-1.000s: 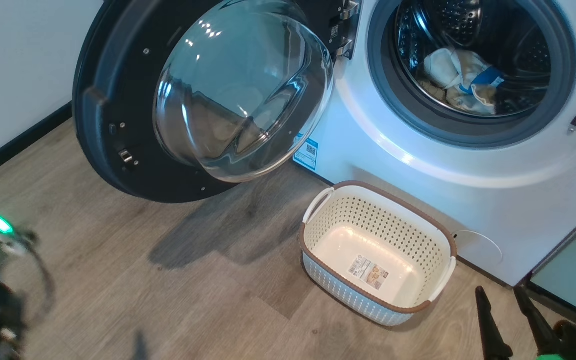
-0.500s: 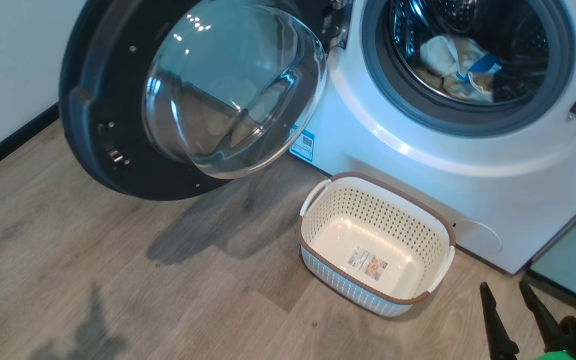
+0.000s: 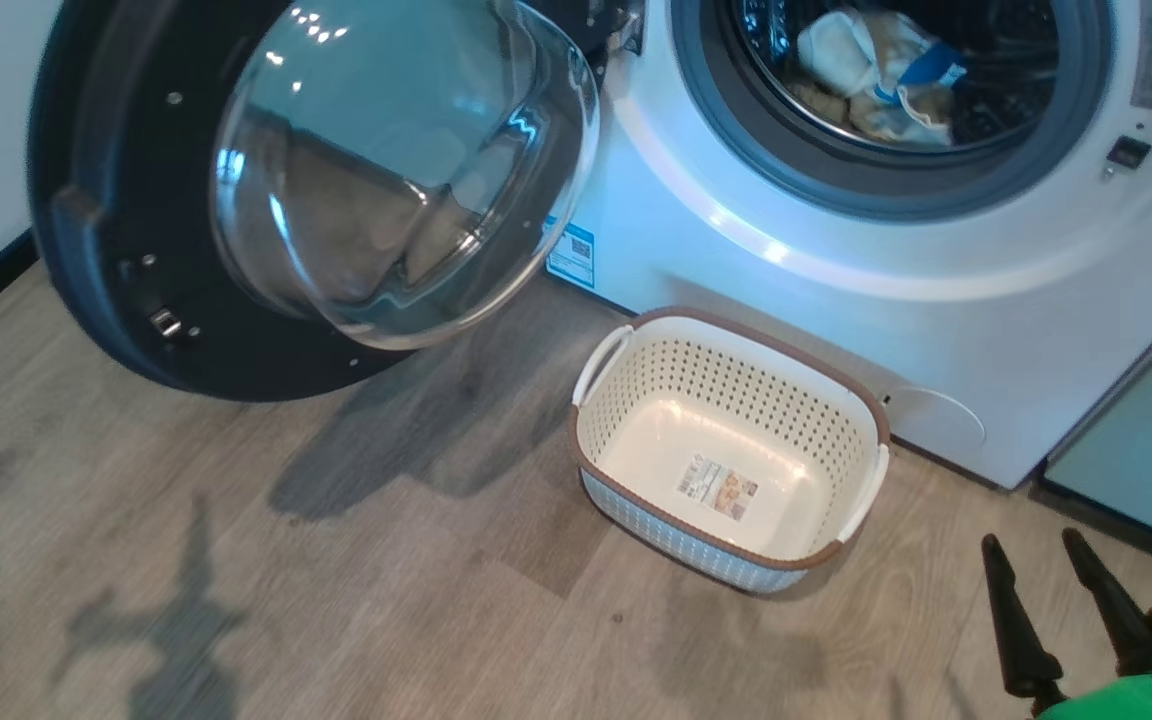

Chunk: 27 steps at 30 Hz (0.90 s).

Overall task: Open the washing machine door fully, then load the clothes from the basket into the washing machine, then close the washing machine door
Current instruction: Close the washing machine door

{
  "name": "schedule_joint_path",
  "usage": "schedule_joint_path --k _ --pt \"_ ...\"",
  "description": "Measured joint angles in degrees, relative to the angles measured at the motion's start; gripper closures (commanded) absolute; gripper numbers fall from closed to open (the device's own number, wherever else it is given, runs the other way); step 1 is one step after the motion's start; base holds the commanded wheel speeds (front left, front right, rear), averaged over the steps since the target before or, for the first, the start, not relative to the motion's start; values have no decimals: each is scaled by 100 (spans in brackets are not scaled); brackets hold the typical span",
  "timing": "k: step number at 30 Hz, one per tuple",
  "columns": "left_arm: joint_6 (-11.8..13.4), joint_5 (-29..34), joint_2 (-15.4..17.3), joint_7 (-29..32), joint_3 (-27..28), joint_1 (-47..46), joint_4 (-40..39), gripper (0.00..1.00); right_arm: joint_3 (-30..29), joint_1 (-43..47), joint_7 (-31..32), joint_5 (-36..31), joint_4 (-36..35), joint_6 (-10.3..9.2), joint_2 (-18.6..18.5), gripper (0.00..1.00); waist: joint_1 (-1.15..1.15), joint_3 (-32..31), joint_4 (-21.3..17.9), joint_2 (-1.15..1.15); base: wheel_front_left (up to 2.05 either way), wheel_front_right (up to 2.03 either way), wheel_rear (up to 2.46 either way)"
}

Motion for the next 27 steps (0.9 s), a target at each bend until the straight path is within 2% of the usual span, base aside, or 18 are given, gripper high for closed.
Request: schedule_joint_path --k 8,27 --pt "32 10 10 286 -241 -187 458 100 -40 -111 108 -1 -179 0 -126 0 0 255 -215 0 0 0 0" --pt "-356 112 -105 358 -401 -471 1204 100 -79 -248 253 -1 -416 0 -318 0 0 765 -461 0 0 0 0"
